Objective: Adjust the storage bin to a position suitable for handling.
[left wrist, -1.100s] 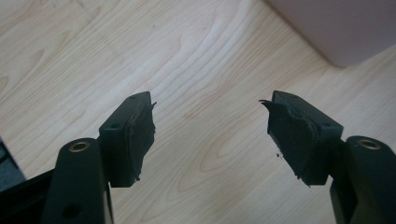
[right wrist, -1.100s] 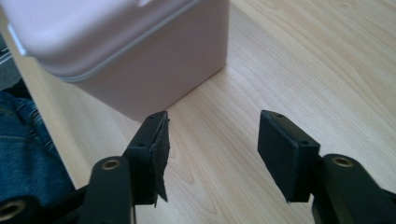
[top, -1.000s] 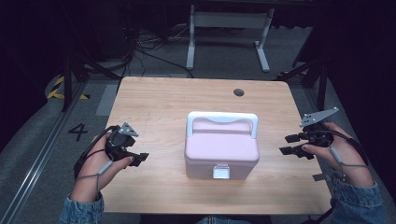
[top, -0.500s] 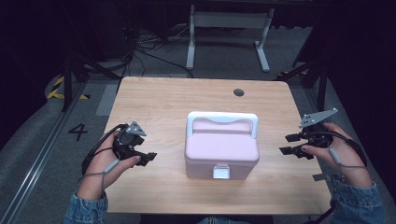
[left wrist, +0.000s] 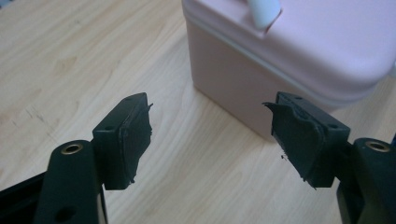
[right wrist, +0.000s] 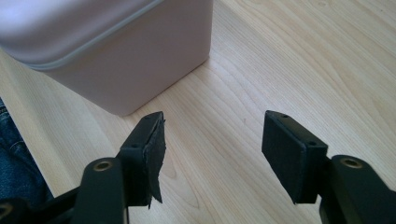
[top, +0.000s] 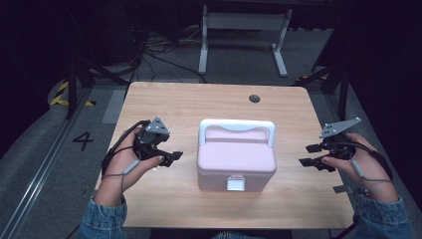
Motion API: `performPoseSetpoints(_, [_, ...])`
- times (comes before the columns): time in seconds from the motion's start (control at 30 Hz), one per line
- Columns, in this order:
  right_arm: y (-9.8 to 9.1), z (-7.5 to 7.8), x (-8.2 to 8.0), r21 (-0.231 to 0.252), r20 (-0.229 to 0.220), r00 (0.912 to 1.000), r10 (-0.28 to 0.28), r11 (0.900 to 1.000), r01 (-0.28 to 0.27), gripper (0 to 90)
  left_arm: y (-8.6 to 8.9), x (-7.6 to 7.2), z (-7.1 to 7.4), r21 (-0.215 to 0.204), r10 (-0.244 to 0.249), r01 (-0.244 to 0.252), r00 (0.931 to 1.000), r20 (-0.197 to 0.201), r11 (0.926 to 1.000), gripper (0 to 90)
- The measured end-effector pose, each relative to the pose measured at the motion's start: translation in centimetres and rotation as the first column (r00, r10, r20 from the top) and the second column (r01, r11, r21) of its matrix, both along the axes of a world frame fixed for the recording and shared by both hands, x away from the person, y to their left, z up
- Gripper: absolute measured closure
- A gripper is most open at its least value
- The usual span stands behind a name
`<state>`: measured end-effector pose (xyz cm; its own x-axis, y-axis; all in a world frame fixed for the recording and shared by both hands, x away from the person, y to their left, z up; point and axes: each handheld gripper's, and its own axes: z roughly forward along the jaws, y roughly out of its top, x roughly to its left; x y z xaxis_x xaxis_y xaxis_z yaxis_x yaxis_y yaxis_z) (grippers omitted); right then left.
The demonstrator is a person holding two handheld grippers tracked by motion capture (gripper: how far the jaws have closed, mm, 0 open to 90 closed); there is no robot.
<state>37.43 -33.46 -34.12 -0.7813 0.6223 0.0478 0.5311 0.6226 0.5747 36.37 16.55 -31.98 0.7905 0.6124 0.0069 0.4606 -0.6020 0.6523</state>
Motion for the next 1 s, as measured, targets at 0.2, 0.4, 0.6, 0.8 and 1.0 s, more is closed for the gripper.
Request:
performPoseSetpoints(0.2, [-0.4, -0.2, -0.3, -0.006, -0.002, 0.9999, -0.012, 0.9999, 0.012, 39.9, -2.1, 0.9, 0.6, -0.035, -0.048, 0.049, 0.9986, 0.021, 0.9982, 28.6])
performPoseSetpoints(0.4, [-0.4, -0.4, -0.4, -0.007, -0.001, 0.9999, -0.011, 0.9999, 0.011, 39.1, -3.9, 2.4, 0.3, -0.09, -0.082, 0.083, 0.9965, 0.016, 0.9925, 25.9])
performPoseSetpoints(0.6, [-0.5, -0.5, -0.6, 0.002, -0.003, 0.9998, -0.017, 0.9998, 0.018, 38.1, -5.1, 3.4, 0.2, -0.175, -0.11, 0.113, 0.9936, 0.025, 0.9782, 23.4])
performPoseSetpoints(0.8, [-0.5, -0.6, -0.8, 0.001, -0.002, 0.9999, -0.015, 0.9999, 0.015, 38.1, -6.3, 4.5, -0.5, -0.189, -0.114, 0.123, 0.9919, 0.057, 0.9744, 24.7])
performPoseSetpoints(1.0, [-0.6, -0.6, -0.8, -0.002, 0.009, 0.9997, -0.021, 0.9998, 0.021, 38.1, -7.2, 4.7, -0.4, -0.22, -0.092, 0.107, 0.9927, 0.078, 0.9695, 42.7])
